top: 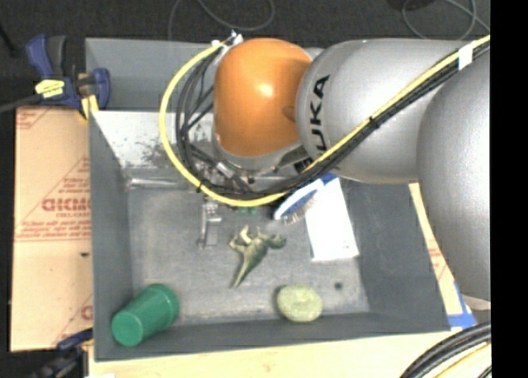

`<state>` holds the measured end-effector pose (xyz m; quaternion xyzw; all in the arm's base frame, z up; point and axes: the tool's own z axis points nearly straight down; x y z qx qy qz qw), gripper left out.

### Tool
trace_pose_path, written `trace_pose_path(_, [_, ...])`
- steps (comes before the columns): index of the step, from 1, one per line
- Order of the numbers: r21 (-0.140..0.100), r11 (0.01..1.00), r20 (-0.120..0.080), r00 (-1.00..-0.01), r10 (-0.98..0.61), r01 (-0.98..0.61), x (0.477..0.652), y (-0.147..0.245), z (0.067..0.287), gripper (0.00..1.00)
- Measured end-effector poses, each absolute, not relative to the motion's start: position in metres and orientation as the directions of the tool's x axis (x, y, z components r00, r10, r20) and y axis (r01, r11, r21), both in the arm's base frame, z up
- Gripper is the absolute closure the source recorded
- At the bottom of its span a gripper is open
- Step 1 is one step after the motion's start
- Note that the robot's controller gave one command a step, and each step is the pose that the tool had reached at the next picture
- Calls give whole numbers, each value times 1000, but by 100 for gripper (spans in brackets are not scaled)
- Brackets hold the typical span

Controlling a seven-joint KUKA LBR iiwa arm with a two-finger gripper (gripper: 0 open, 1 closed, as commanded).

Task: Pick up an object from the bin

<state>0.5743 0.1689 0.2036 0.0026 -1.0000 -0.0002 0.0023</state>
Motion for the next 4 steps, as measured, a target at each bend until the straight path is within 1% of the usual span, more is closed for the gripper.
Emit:
trace_pose_path(1, [2, 1000, -3, -1000, -1, -1, 576, 168, 209, 0])
trace_pose_path(2, [-1, 983, -5, -983, -181, -181, 564, 128, 162, 0])
trace_pose_path(3, [-1, 875, -2, -875, -483, -483, 565, 66, 138, 0])
trace_pose_path(4, [1, 880, 0, -880, -475, -475, 561, 56, 129, 0])
